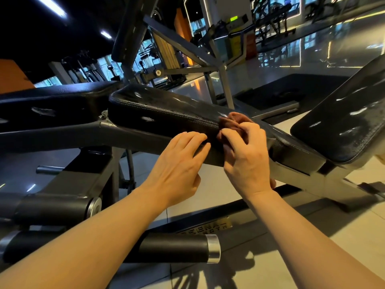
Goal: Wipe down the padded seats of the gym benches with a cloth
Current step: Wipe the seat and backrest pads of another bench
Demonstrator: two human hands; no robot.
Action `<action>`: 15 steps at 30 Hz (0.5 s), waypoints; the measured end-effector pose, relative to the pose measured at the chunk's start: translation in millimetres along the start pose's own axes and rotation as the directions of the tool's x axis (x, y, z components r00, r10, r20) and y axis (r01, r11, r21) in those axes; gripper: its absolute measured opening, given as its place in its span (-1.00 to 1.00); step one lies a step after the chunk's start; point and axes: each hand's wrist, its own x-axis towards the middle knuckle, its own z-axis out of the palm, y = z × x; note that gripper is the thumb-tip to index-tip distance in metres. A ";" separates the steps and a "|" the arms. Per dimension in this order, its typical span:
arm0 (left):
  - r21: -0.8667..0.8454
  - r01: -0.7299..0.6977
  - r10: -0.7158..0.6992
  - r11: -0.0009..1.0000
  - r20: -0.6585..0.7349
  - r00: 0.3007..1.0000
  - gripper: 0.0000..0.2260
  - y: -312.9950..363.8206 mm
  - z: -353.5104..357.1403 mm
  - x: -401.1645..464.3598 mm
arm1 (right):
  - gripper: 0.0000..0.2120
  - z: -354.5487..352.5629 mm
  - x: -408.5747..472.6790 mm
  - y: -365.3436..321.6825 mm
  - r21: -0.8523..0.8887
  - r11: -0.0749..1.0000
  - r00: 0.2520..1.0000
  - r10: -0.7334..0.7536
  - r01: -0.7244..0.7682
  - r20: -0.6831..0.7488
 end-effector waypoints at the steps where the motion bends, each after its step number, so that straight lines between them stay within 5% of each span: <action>1: -0.009 -0.002 0.002 1.000 -0.001 1.000 -0.45 -0.2 0.2 0.0 | -0.75 1.6 2.5 -5.8 -0.005 0.998 0.997 -0.066 0.066 0.033; 5: 0.003 0.002 -0.002 1.000 -0.006 1.000 -0.43 -2.7 2.7 -0.3 | -0.60 -1.1 9.4 0.7 -0.047 0.987 0.983 -0.151 0.157 0.103; 12: 0.033 -0.003 0.004 0.999 -0.041 0.999 -0.40 -1.3 4.0 1.0 | -0.61 -4.5 -2.0 19.0 -0.010 0.992 0.991 0.125 -0.125 0.037; 15: 0.021 -0.031 0.032 0.999 -0.041 0.999 -0.47 -0.6 4.1 0.3 | -0.61 -1.8 5.7 -3.4 0.029 0.999 0.988 -0.042 0.038 0.148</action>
